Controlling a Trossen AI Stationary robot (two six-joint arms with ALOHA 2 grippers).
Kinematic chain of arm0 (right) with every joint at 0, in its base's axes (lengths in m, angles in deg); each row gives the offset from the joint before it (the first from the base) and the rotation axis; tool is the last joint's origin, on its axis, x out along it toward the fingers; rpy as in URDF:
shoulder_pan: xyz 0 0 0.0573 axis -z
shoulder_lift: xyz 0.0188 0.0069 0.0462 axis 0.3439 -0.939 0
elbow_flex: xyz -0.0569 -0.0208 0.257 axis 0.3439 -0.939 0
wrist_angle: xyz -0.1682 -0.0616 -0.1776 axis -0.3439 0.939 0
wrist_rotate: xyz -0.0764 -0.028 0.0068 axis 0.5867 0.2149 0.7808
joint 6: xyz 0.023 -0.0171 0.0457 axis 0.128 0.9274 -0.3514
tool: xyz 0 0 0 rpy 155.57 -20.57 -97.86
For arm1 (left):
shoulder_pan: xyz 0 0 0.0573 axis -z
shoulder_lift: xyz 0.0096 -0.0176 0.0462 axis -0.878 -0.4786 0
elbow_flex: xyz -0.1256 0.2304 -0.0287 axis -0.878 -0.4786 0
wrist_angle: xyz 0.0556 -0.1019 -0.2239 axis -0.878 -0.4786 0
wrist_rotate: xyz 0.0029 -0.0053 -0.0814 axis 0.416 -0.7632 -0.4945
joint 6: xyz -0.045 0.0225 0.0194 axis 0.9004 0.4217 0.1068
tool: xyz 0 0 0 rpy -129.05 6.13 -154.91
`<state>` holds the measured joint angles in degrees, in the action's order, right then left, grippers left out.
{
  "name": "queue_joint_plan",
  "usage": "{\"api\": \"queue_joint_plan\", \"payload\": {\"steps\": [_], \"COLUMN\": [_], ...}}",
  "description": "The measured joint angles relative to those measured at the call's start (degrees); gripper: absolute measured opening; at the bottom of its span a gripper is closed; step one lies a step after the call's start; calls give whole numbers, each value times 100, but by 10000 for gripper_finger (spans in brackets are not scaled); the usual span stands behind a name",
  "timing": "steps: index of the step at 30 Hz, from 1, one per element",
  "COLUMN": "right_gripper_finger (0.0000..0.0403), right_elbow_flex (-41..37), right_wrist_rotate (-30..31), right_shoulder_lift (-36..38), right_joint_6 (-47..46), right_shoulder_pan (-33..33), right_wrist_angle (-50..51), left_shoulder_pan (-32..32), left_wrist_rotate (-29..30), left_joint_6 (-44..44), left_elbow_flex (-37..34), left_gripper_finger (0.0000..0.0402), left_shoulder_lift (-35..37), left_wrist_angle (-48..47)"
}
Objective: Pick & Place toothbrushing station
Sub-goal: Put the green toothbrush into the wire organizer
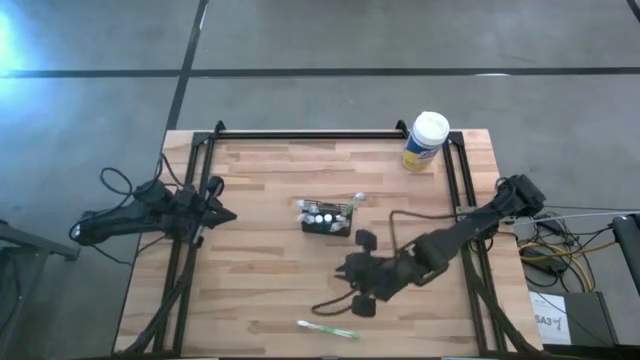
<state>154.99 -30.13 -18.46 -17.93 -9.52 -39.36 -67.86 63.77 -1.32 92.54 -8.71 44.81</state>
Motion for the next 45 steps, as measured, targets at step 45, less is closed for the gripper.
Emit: {"api": "queue_joint_plan", "payload": {"steps": [45], "right_gripper_finger": [210], "right_elbow_flex": [5102], "right_wrist_rotate": [-1580], "right_shoulder_lift": [-4918], "right_joint_6": [-2055], "right_shoulder_pan": [-98], "right_wrist_angle": [2499], "left_shoulder_pan": [4], "left_wrist_rotate": [62], "left_joint_6": [1314], "left_elbow_flex": [0], "left_gripper_finger": [14], "left_shoulder_lift": [-39], "left_wrist_angle": [-425]}}
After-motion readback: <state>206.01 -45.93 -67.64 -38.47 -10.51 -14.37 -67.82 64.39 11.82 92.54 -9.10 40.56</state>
